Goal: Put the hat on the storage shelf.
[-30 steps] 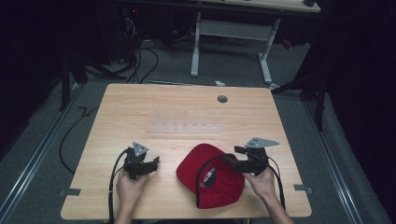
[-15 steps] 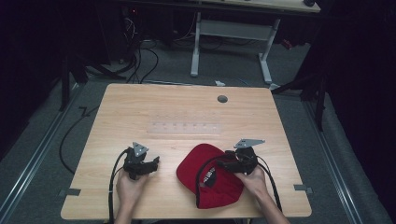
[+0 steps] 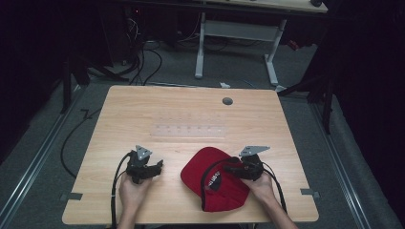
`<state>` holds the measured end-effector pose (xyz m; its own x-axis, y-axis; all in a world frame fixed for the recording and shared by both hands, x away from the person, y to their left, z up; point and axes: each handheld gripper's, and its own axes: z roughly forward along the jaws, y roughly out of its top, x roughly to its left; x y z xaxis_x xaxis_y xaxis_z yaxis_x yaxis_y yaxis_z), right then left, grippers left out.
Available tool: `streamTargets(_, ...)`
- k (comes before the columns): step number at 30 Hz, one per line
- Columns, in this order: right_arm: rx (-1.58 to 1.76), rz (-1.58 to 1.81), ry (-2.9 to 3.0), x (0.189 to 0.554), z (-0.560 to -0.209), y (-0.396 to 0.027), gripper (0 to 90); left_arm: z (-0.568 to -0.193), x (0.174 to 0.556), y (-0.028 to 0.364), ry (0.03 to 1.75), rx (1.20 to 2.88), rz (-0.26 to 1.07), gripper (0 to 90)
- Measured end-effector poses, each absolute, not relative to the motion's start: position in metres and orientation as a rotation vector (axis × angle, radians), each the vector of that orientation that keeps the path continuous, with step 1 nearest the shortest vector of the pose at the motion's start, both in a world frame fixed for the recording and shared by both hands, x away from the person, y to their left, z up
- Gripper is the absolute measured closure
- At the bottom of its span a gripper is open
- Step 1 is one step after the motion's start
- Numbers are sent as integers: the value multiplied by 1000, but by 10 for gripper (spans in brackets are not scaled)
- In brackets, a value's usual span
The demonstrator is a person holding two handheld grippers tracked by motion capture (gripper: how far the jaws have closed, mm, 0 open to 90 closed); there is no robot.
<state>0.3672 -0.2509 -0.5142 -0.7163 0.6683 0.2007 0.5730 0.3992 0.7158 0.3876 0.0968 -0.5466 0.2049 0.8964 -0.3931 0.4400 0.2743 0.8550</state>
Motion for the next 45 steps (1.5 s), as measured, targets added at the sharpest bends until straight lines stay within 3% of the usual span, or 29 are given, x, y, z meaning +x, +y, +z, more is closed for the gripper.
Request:
streamTargets(9,1120,1317,2544,366,-514,-256,832,-547,387,97,1413,1342,509,308)
streamTargets(45,1342,1475,2364,361,-478,-292,846,-546,385,96,1391,1357,496,328)
